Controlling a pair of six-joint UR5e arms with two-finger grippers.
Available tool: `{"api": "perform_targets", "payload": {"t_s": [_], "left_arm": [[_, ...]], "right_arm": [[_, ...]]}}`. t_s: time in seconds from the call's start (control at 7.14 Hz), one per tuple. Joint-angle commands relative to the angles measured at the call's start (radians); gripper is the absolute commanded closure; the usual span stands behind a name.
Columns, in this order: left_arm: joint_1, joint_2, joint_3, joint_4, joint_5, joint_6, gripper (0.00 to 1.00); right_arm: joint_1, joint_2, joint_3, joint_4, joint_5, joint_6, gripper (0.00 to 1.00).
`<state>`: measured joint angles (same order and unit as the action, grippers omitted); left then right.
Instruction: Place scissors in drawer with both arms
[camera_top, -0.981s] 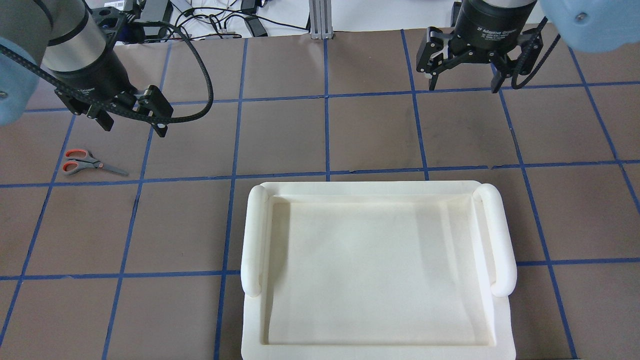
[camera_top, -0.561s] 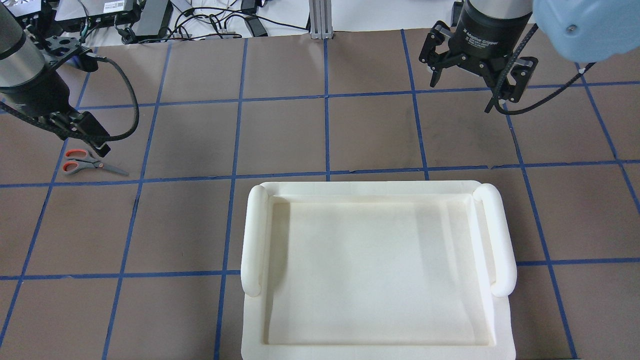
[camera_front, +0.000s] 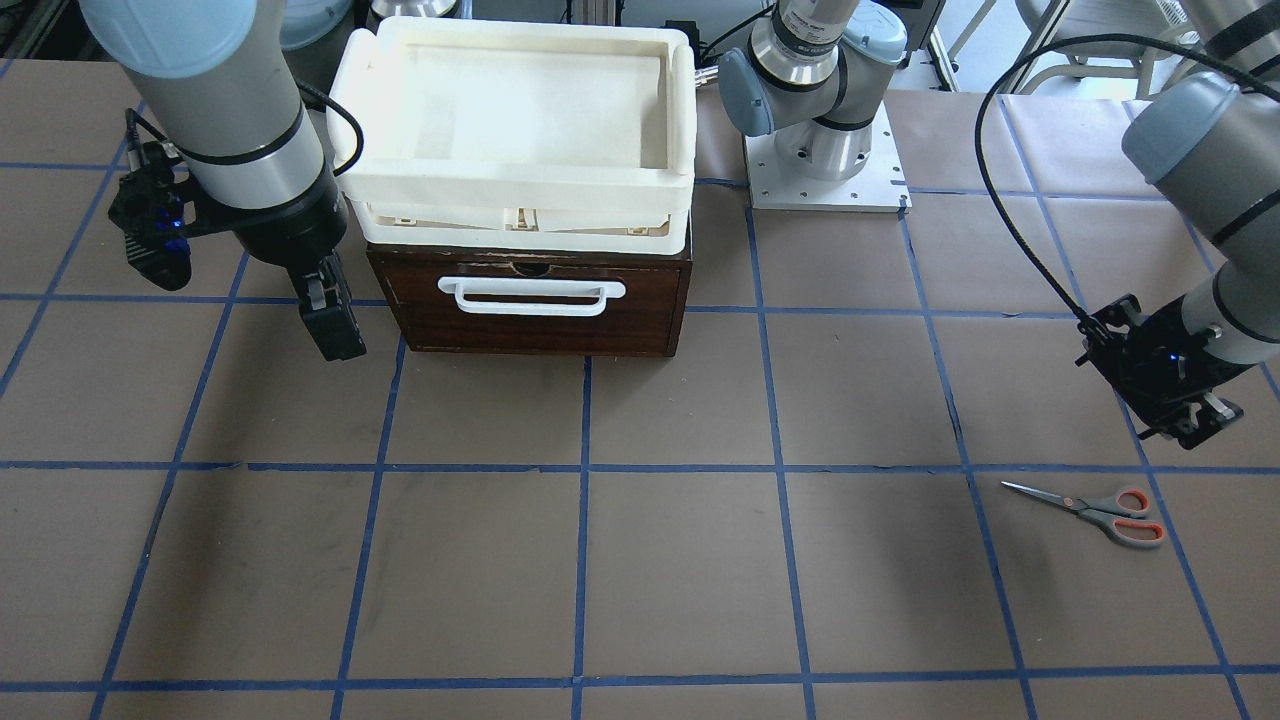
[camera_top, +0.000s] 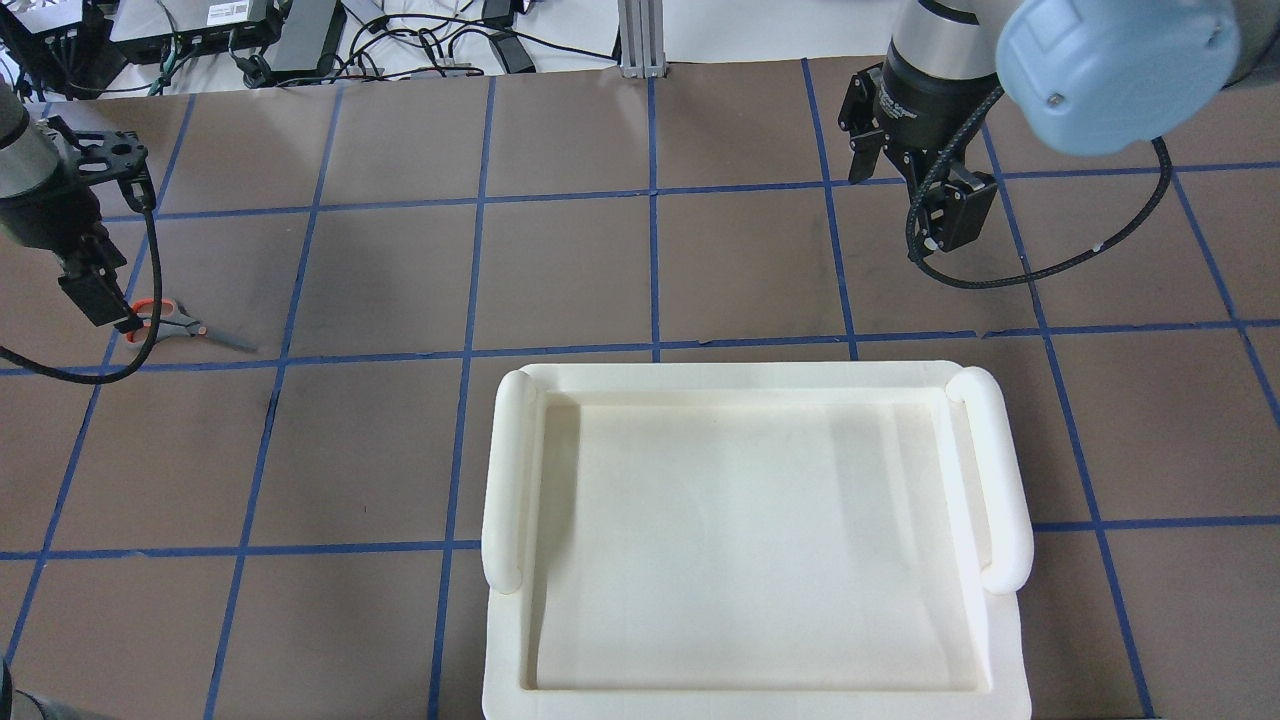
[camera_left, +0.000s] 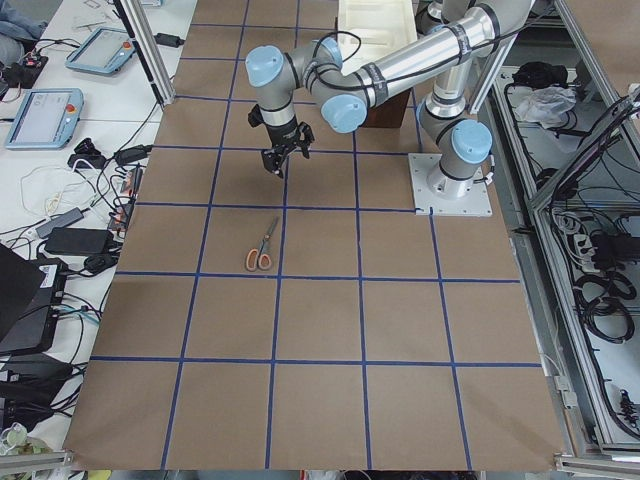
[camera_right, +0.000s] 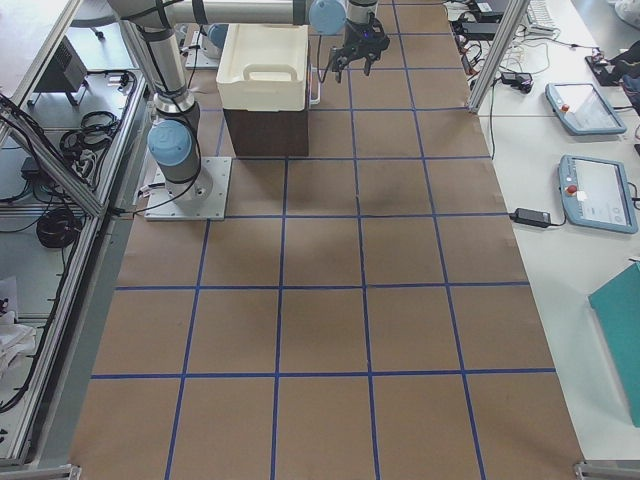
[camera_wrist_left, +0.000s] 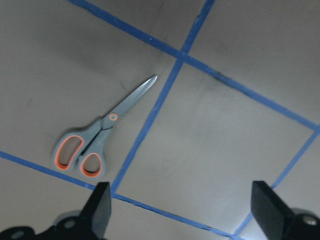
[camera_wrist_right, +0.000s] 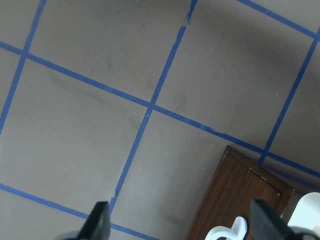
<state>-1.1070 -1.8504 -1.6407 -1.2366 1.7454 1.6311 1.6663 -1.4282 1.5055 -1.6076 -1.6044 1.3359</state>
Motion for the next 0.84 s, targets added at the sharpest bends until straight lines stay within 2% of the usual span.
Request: {"api": "perform_targets", "payload": {"t_s": [0.0,0.14,0.28,0.42,0.56,0.7], "left_arm": [[0.050,-0.088,-0.011,0.184,-0.193,0.270,0.00],[0.059,-0.125,-0.011,0.224,-0.226,0.461,0.00],[0.071,-0.147,-0.010,0.236,-0.224,0.524,0.00],[0.084,-0.167,-0.004,0.241,-0.177,0.527,0.00],[0.085,-0.191,-0.004,0.300,-0.135,0.603,0.00],[0.095,-0.226,-0.004,0.356,-0.136,0.660,0.00]], "right_arm": [[0.097,0.066,-0.002,-0.038,-0.011,0.217,0.00],[0.131,0.098,-0.002,-0.046,-0.009,0.302,0.00],[0.171,0.123,-0.002,-0.054,-0.008,0.365,0.00],[0.199,0.153,-0.002,-0.052,-0.002,0.402,0.00],[0.210,0.173,-0.002,-0.045,0.003,0.405,0.00],[0.220,0.183,-0.002,-0.041,0.011,0.407,0.00]]}}
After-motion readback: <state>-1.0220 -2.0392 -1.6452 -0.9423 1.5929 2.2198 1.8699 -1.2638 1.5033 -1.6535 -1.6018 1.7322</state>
